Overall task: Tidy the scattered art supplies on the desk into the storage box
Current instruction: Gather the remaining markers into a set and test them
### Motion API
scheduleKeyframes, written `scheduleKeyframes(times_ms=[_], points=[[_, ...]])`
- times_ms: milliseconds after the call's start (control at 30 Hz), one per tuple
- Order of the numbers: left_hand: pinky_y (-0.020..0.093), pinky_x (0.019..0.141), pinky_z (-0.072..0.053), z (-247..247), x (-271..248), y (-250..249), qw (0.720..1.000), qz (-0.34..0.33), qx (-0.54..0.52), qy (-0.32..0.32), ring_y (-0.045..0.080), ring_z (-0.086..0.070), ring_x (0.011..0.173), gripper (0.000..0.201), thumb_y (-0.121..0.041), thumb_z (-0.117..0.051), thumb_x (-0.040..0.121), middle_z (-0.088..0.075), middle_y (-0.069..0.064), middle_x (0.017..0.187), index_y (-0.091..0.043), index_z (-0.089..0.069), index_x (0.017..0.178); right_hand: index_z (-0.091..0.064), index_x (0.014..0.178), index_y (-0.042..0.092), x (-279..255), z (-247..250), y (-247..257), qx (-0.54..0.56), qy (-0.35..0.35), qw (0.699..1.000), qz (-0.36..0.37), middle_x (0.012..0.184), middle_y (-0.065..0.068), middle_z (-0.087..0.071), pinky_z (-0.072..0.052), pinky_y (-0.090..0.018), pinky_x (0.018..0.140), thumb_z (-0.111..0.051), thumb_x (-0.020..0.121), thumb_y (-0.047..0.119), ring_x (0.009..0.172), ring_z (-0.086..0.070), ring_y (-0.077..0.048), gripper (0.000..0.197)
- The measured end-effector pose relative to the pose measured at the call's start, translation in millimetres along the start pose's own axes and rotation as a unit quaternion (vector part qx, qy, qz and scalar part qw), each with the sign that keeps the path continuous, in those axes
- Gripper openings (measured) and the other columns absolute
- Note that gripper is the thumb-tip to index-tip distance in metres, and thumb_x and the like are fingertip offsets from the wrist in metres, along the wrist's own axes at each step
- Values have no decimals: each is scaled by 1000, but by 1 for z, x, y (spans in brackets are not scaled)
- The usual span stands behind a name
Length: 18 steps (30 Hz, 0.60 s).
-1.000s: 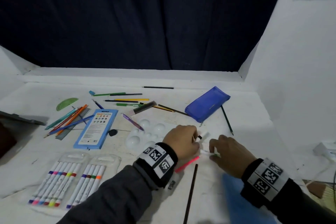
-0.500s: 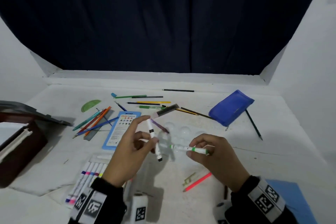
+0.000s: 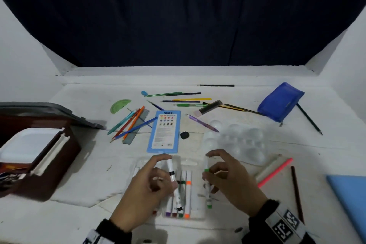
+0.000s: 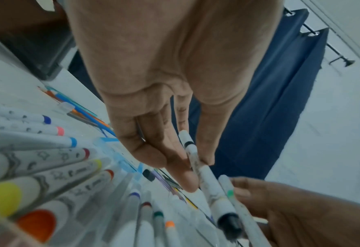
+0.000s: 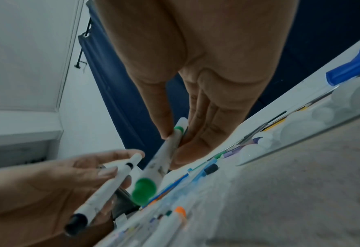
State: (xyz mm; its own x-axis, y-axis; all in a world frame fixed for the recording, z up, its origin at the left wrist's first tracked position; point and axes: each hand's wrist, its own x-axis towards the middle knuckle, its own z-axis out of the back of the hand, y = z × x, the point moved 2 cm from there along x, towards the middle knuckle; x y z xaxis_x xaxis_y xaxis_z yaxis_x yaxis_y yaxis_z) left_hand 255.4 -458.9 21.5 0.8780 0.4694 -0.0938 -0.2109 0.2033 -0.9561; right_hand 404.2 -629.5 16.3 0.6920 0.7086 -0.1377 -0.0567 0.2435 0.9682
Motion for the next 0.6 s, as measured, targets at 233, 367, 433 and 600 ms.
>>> scheduleKeyframes(times_ms=[233, 367, 433, 600], points=[[20, 67, -54, -18, 21, 3, 983, -34, 147, 106, 5, -63, 64, 52, -27, -79, 82, -66, -2, 84, -47, -50, 119, -56, 100, 27, -7, -17, -2, -46, -11, 999, -21, 74, -8, -66, -61, -37, 63, -73, 83, 6, 61, -70, -24, 32], [19, 72, -57, -27, 31, 4, 965, -29, 217, 147, 3, -69, 75, 53, -36, -76, 85, -67, -8, 94, -44, -45, 126, -57, 105, 25, -4, -18, -4, -132, -4, 991, -24, 82, -3, -63, -61, -37, 63, -74, 82, 8, 64, -70, -18, 33], [20, 74, -58, -30, 34, 4, 962, -22, 222, 159, 3, -70, 75, 56, -36, -75, 85, -66, -7, 96, -38, -45, 132, -60, 110, 24, -3, -18, -5, -180, -5, 983, -16, 86, 1, -63, -60, -31, 64, -75, 82, 12, 69, -69, -16, 34], [9, 67, -46, -30, 39, -1, 939, -28, 285, 190, -1, -61, 78, 73, -47, -74, 82, -63, -13, 95, -37, -38, 144, -56, 129, 30, -1, -13, 2, -315, 14, 949, 9, 104, 8, -57, -49, -16, 74, -75, 81, 30, 83, -61, -8, 51]])
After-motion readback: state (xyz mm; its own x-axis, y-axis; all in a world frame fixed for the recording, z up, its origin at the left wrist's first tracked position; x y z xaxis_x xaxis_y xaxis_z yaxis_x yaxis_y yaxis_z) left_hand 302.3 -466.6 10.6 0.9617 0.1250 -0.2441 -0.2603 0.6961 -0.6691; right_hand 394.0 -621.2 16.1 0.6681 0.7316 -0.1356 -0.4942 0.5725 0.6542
